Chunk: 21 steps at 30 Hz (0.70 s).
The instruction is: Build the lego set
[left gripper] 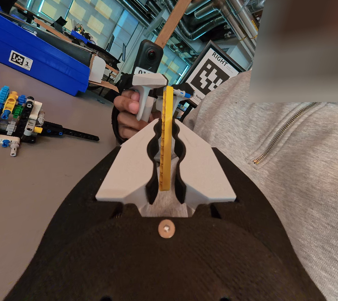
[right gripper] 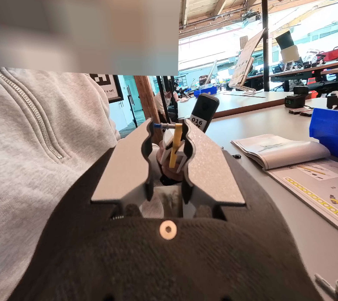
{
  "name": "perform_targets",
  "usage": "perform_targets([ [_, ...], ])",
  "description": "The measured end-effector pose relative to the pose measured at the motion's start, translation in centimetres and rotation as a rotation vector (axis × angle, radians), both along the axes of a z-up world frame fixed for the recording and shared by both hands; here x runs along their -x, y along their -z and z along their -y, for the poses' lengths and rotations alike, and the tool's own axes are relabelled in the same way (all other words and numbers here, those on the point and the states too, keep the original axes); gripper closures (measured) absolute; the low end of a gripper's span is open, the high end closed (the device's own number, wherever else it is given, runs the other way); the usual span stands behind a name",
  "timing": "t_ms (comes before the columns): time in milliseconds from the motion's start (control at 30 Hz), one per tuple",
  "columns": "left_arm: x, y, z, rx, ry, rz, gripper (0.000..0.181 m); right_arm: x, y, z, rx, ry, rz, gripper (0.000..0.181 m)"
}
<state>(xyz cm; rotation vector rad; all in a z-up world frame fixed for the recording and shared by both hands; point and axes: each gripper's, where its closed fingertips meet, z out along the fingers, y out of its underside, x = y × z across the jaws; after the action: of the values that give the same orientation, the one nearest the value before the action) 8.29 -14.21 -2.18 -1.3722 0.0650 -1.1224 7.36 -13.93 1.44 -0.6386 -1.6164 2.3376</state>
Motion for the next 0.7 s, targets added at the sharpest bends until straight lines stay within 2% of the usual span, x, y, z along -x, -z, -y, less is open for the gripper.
perform_targets([
  [700,0.05,0.08,-0.12,0.006,-0.007,0.002,0.176,0.23,0.21,-0.09,-0.043,0.021,0.004,0.162],
])
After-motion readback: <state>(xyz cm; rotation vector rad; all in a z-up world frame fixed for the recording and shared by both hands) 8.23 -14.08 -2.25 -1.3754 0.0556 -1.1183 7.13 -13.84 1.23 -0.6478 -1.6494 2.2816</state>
